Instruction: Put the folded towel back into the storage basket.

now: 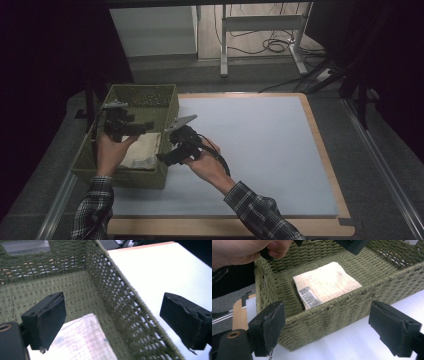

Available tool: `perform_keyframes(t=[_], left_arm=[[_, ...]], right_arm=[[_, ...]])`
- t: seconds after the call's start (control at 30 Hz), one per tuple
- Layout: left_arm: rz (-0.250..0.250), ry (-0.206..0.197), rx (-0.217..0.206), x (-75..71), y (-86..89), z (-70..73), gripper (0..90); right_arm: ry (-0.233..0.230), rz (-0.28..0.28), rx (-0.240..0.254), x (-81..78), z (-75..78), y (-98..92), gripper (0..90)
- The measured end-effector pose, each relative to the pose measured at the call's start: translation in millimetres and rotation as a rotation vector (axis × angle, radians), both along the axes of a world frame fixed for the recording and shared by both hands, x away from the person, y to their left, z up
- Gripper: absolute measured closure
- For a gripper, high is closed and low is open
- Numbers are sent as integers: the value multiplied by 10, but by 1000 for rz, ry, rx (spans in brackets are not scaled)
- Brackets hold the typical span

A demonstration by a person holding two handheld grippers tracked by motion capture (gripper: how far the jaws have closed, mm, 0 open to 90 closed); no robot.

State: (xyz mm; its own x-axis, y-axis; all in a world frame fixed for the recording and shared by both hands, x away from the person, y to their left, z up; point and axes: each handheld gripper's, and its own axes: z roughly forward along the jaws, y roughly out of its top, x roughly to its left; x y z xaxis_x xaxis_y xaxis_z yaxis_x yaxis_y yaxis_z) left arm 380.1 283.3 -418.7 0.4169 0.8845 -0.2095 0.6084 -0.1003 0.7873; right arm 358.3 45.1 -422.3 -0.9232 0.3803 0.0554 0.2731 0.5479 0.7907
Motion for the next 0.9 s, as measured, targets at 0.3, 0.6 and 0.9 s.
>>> perform_keyframes(t=[0.3,0.6,0.9], left_arm=[[-29,-21,-18,-43,-153,49,26],[-71,-33,22,-98,-282,84,10],[-101,-42,47,-139,-426,129,5]], right_arm=[[9,-20,11,35,1,-213,105],[21,-28,-9,63,-32,-375,71],[-13,-30,-42,32,-28,-544,56]])
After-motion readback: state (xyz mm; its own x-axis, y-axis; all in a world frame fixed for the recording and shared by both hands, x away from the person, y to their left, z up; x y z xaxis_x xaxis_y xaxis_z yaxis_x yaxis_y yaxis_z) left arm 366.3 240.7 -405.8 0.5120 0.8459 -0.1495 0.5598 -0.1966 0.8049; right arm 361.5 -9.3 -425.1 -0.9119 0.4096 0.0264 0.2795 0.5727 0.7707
